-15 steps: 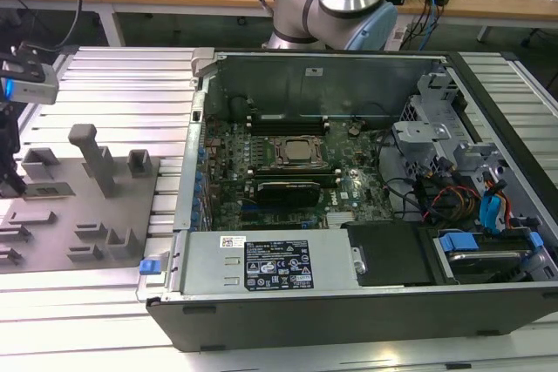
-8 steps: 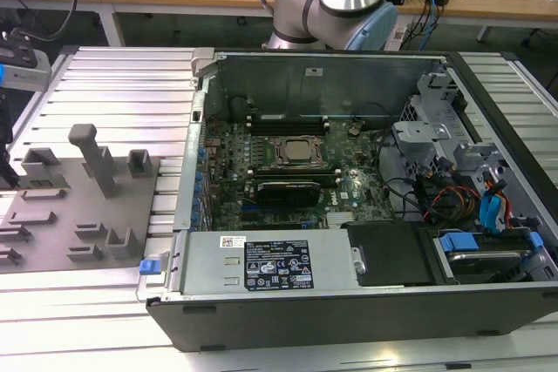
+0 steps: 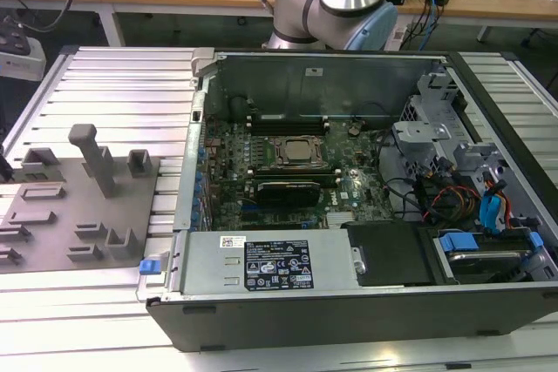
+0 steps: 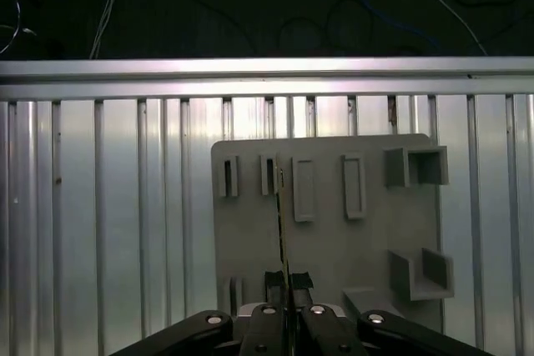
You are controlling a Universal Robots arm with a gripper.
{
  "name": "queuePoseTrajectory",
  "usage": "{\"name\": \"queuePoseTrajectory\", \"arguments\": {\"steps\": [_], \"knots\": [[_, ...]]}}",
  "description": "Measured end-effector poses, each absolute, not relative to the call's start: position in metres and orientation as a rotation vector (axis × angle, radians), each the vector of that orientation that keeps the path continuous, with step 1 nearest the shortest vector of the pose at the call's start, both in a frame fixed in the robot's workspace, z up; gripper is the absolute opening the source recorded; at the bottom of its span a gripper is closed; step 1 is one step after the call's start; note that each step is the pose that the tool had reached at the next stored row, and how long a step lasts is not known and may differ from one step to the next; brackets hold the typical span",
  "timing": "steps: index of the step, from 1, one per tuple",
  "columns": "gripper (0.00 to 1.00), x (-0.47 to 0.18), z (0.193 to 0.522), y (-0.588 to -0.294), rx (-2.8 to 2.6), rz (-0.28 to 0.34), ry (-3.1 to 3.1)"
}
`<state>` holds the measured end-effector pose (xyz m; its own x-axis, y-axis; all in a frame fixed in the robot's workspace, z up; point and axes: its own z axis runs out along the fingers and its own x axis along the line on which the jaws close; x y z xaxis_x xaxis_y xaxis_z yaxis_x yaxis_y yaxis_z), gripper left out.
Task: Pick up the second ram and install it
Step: 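Pick up the second ram and move it above second insertion slot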
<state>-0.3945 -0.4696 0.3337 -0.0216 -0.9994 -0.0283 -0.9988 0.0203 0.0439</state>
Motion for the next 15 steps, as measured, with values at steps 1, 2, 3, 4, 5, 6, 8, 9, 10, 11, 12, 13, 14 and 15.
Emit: {"name": "queuePoseTrajectory", "arguments": {"steps": [1,2,3,4,5,6,8,9,10,11,12,13,14,15], "knots": [[0.14,-0.394,0.338,-0.470,2.190,-0.080,-2.236],[0.14,-0.394,0.343,-0.470,2.190,-0.080,-2.236],[0.14,-0.394,0.346,-0.470,2.190,-0.080,-2.236],[0.14,-0.394,0.349,-0.470,2.190,-0.080,-2.236],[0.14,-0.394,0.353,-0.470,2.190,-0.080,-2.236],[0.14,-0.394,0.356,-0.470,2.190,-0.080,-2.236],[0.14,-0.394,0.362,-0.470,2.190,-0.080,-2.236],[0.14,-0.394,0.364,-0.470,2.190,-0.080,-2.236],[0.14,-0.394,0.366,-0.470,2.190,-0.080,-2.236],[0.14,-0.394,0.367,-0.470,2.190,-0.080,-2.236],[0.14,-0.394,0.369,-0.470,2.190,-0.080,-2.236],[0.14,-0.394,0.372,-0.470,2.190,-0.080,-2.236],[0.14,-0.394,0.373,-0.470,2.190,-0.080,-2.236],[0.14,-0.394,0.374,-0.470,2.190,-0.080,-2.236]]}}
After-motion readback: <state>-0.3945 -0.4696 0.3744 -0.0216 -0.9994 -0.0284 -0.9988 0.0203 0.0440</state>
